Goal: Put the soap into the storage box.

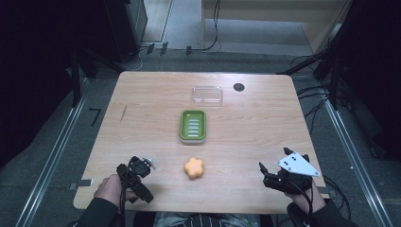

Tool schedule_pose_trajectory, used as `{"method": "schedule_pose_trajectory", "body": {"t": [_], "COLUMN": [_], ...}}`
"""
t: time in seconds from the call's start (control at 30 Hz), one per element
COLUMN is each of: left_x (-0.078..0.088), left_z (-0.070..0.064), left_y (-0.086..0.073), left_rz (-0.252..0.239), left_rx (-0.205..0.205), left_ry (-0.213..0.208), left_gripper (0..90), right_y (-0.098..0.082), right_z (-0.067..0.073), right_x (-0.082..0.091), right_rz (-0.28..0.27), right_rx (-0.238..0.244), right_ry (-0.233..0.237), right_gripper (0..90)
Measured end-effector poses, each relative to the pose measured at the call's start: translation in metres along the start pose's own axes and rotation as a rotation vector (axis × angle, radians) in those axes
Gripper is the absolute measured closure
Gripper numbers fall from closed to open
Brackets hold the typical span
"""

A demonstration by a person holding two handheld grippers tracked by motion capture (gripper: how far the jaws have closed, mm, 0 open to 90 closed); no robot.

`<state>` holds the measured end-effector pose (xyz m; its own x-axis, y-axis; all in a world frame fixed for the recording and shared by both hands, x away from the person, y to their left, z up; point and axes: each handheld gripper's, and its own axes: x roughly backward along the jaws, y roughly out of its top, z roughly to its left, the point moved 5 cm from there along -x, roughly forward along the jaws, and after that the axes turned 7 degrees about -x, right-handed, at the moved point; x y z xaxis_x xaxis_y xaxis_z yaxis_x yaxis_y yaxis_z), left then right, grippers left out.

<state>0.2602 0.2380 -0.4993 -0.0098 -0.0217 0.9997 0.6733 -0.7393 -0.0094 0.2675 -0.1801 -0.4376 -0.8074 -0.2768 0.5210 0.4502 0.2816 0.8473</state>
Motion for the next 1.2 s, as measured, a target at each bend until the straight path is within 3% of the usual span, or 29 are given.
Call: {"method": "schedule_pose_trajectory", "body": {"t": [0.3, 0.63, 1.2], "left_x": [-0.001, -0.001, -0.001], "left_z": [-0.002, -0.004, -0.020], "left_y": [0.009, 0.028, 0.070], "left_rz": [-0.015, -0.059, -0.092], "left_rx": [-0.019, -0.039, -0.124], "left_ry": [0.001, -0.033, -0.023], "left_gripper": [0.0, 0.0, 0.0], "right_y": [0.000, 0.001, 0.000], "right_z": [0.001, 0.001, 0.002], "right_x": [-0.001, -0.003, -0.001], "right_rz": [0.002, 0.006, 0.007], "right_rx": [0.008, 0.013, 0.010], "right_ry": [0.001, 0.006, 0.008], "right_gripper": [13.7, 13.7, 13.7]}}
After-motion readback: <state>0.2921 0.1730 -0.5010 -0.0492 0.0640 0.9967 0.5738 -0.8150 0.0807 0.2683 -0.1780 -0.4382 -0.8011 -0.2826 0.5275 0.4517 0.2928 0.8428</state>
